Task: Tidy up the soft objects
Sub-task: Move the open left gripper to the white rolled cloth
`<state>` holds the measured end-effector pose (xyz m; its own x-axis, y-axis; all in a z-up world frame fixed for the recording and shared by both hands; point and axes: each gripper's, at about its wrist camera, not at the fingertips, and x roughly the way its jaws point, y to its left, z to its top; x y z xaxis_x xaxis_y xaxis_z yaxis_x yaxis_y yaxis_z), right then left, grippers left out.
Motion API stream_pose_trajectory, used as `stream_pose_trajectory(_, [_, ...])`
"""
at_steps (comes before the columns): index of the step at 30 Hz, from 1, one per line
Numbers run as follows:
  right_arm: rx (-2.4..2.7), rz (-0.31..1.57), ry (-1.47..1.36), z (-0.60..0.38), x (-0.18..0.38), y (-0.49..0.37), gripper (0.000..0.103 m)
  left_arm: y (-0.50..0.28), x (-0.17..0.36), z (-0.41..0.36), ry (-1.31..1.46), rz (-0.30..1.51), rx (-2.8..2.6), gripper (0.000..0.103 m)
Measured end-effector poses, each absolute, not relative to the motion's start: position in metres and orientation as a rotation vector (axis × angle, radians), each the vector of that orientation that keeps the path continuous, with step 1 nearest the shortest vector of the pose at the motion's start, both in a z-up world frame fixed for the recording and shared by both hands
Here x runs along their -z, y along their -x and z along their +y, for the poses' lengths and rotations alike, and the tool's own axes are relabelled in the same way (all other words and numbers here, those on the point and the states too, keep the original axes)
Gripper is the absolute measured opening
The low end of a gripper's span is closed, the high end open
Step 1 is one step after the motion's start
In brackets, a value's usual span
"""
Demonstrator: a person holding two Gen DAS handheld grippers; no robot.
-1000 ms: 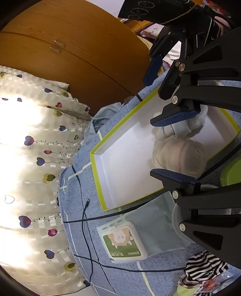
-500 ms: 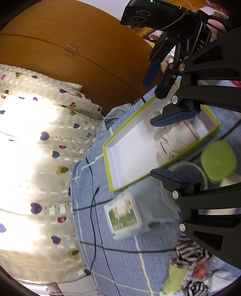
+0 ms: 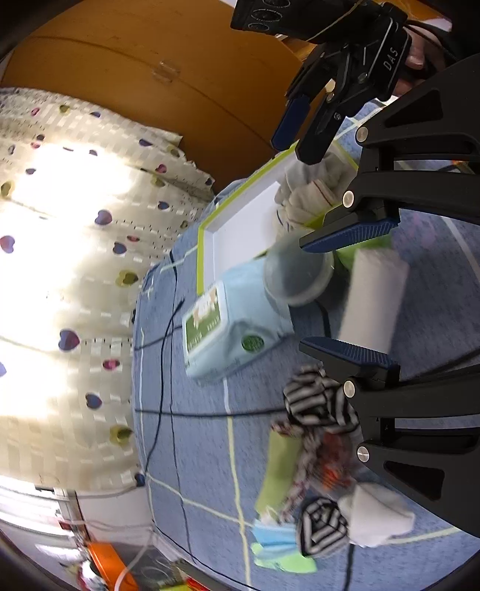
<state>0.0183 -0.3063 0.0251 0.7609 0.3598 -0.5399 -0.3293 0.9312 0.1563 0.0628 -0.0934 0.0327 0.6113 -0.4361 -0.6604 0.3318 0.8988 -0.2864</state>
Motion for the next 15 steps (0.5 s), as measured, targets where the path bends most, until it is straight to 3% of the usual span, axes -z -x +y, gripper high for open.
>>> stream_pose_trajectory(15, [-0.412, 0.613, -0.013, -0.282, -0.024, -0.014, 0.057, -0.048, 0.016, -0.07, 0.299, 0.957, 0.487, 0.049])
